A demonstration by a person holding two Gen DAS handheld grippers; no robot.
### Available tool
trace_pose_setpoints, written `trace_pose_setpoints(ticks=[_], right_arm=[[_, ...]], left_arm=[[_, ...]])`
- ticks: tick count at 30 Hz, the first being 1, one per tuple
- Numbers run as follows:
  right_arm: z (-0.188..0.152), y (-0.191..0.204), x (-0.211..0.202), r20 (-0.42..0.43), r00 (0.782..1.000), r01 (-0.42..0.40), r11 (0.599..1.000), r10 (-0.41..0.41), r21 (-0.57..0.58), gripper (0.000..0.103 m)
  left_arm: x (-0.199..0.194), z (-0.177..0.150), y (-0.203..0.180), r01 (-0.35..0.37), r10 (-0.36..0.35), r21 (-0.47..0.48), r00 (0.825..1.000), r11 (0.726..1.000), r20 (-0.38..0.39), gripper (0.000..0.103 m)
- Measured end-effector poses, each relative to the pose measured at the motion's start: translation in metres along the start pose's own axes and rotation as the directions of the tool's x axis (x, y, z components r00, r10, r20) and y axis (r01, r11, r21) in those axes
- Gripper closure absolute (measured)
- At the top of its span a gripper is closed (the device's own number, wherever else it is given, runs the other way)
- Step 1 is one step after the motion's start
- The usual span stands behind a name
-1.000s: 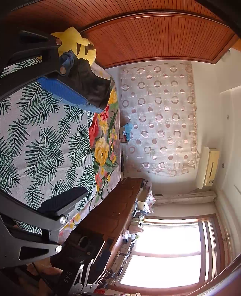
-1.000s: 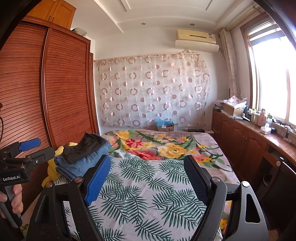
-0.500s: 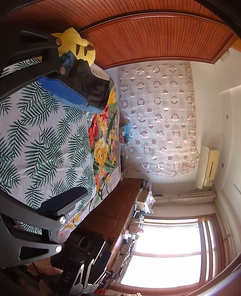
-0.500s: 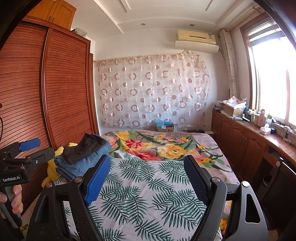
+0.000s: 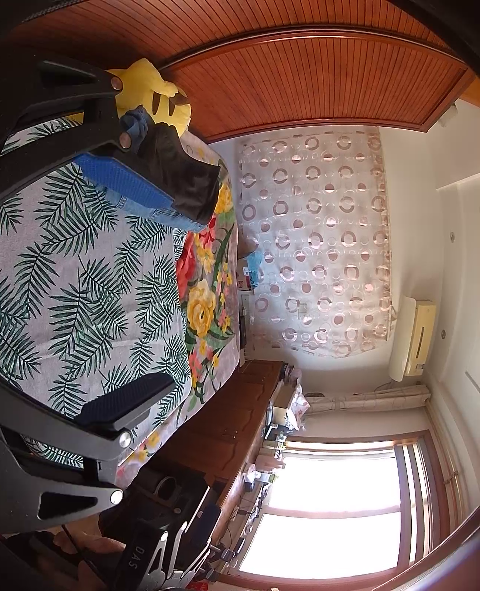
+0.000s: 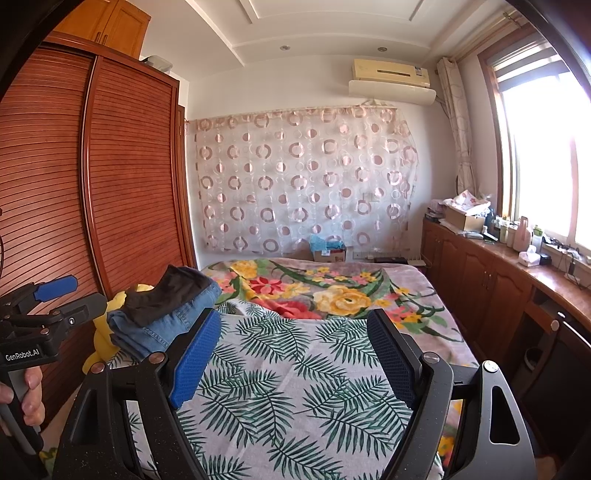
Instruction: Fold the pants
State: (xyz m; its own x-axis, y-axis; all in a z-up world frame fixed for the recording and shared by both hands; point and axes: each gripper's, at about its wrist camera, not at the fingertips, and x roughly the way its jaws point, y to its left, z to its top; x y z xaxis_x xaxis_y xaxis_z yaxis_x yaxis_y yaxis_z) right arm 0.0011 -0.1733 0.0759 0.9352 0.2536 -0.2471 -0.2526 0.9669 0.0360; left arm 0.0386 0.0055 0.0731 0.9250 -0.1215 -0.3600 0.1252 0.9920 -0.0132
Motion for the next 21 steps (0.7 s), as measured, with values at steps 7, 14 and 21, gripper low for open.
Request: trace_pose_setpoints(ticks=[7, 14, 21], right_arm=[[0.0001, -0.0002, 0.0004, 0.001, 1.0, 0.0, 1.0, 0.0, -0.001, 0.02], [0.0009, -0.0005, 0.0004, -0.002, 1.0, -0.003, 1.0, 0.003, 0.001, 0.02], [0.0005, -0.0012, -0.0001, -0.001, 1.0, -0.004, 1.0, 0.004, 0.003, 0.02]], left_arm=[[-0.0002, 0.0, 0.0011, 0.0, 0.0, 0.0, 1.0, 1.0, 0.0, 0.012], [-0.0001, -0.0002, -0.0001, 0.0, 0.0, 0.001, 1.0, 1.0, 0.0, 0.012], [-0.0003, -0.0006, 0.0, 0.0, 0.0, 0.001, 1.0, 1.0, 0.0, 0.012]])
